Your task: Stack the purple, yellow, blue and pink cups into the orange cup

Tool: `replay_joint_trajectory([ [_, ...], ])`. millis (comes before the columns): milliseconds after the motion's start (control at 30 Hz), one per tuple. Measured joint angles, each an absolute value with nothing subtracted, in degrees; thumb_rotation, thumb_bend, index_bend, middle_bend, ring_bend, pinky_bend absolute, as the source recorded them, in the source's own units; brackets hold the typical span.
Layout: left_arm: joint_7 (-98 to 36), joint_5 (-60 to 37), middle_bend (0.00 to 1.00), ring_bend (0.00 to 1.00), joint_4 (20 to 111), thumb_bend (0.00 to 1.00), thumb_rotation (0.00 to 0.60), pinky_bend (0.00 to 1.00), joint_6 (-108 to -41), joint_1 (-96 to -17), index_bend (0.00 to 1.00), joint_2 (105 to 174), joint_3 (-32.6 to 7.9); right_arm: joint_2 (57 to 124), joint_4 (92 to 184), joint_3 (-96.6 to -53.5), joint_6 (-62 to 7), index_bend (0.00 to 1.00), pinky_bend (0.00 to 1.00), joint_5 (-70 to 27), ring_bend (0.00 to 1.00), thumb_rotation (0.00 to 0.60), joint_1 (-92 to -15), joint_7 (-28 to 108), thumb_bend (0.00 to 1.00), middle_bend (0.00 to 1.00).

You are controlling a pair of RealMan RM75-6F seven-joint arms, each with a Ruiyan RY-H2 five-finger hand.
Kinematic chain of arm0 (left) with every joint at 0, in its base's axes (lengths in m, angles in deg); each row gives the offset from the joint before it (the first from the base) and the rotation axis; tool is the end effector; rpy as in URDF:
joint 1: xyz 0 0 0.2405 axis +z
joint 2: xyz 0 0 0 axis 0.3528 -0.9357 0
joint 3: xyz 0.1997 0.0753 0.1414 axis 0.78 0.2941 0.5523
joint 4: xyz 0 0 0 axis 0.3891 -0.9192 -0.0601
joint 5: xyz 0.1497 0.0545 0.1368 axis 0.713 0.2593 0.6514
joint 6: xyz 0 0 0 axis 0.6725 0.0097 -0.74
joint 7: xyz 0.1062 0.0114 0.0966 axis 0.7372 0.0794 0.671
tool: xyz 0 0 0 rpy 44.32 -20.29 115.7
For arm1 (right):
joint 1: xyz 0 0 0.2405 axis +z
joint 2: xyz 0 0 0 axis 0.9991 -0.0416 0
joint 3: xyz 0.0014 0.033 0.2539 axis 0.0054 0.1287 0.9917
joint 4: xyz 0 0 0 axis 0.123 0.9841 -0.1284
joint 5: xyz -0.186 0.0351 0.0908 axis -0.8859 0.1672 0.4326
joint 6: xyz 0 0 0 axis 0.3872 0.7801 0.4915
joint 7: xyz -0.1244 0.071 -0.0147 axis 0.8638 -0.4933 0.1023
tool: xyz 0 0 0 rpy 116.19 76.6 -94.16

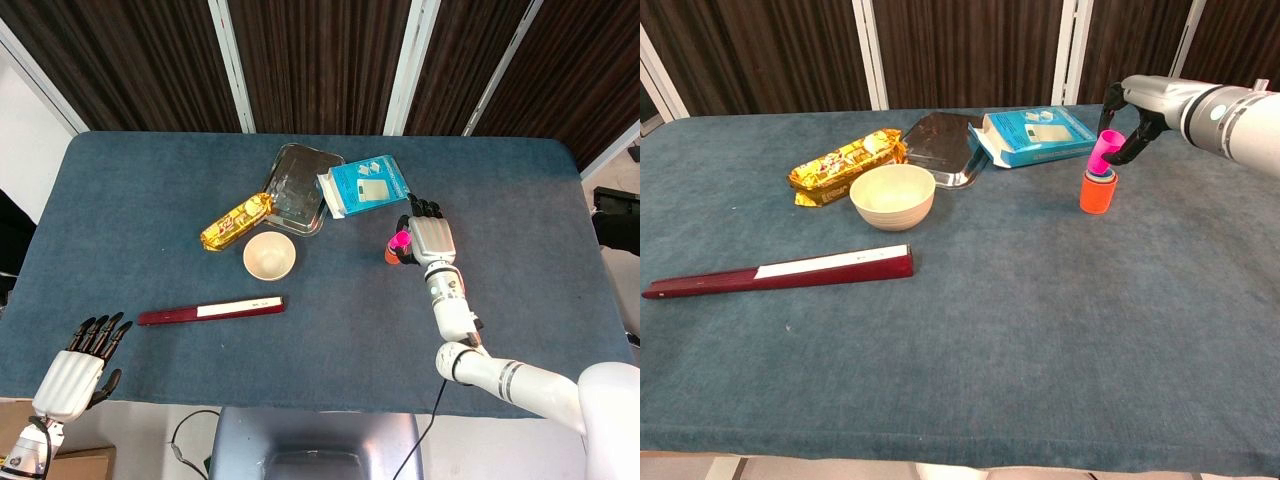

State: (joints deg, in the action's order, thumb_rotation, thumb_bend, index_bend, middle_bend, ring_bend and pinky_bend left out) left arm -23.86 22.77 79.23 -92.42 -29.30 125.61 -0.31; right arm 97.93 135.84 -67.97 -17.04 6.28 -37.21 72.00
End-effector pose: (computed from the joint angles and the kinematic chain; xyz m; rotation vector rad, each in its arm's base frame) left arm -0.3028 0.1738 0.1082 -1.7112 -0.7762 -0.8186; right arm -0.1699 -0.4230 0.0151 1.5186 -1.0619 0.7326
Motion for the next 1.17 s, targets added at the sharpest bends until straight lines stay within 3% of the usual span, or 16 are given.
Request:
replay_joint_trajectory([
  [167, -23.78, 23.01, 0.0, 0.01, 79.32, 0.45, 0.6, 0.1, -92.59, -29.27, 0.0, 125.59, -0.2, 98.1, 135.81, -68.4, -16.58, 0.56, 0.0, 6.84, 0.0, 0.6, -37.21, 72.31, 0.48, 0.01],
  [267, -23.82, 22.89, 0.0, 0.01, 79.31, 0.45, 0.6, 0.1, -92.52, -29.27, 0.0, 125.57, -0.21, 97.78, 136.39, -68.71, -16.23, 0.32, 0.0, 8.05, 0.0, 0.6, -37.19, 73.2, 0.48, 0.01],
  [333, -23.85, 22.87, 0.0, 0.01, 79.32, 0.45, 0.6, 0.1, -92.47, -29.29, 0.0, 125.56, -0.21, 97.28, 137.06, -69.01, -15.97, 0.06, 0.0, 9.33, 0.0, 0.6, -37.12, 74.32, 0.48, 0.0],
  [400, -23.88, 22.98, 0.0, 0.01, 79.34, 0.45, 0.6, 0.1, -92.54, -29.29, 0.0, 125.53, -0.16, 96.34, 138.47, -69.29, -16.0, 0.0, 0.0, 10.79, 0.0, 0.6, -37.08, 75.61, 0.48, 0.0],
  [600, -24.03, 23.41, 0.0, 0.01, 79.45, 0.45, 0.6, 0.1, -93.41, -29.02, 0.0, 125.37, -0.07, 91.77, 145.96, -70.15, -18.93, 0.0, 0.0, 7.77, 0.0, 0.6, -39.17, 74.62, 0.44, 0.0],
  [733, -24.44, 24.31, 0.0, 0.01, 79.16, 0.45, 0.6, 0.1, -95.25, -28.67, 0.0, 125.34, -0.2, 86.28, 154.64, -73.07, -24.23, 0.0, 0.0, -0.81, 0.0, 0.6, -44.2, 71.79, 0.39, 0.0],
  [967, -25.7, 25.5, 0.0, 0.0, 78.13, 0.45, 0.6, 0.1, -99.77, -27.27, 0.0, 125.57, -0.79, 76.83, 162.74, -86.32, -44.23, 0.0, 0.0, -26.46, 0.0, 0.6, -63.56, 62.74, 0.38, 0.0],
  [1067, -25.88, 25.93, 0.0, 0.0, 78.07, 0.45, 0.6, 0.1, -101.06, -26.78, 0.0, 125.69, -1.01, 75.05, 161.31, -90.67, -52.72, 0.0, 0.0, -32.83, 0.0, 0.6, -72.7, 56.07, 0.37, 0.0],
  [1167, -25.79, 26.73, 0.0, 0.0, 78.02, 0.45, 0.6, 0.1, -101.97, -26.4, 0.0, 125.75, -0.93, 72.98, 160.1, -92.99, -55.98, 0.0, 0.0, -35.49, 0.0, 0.6, -77.37, 49.79, 0.37, 0.0],
])
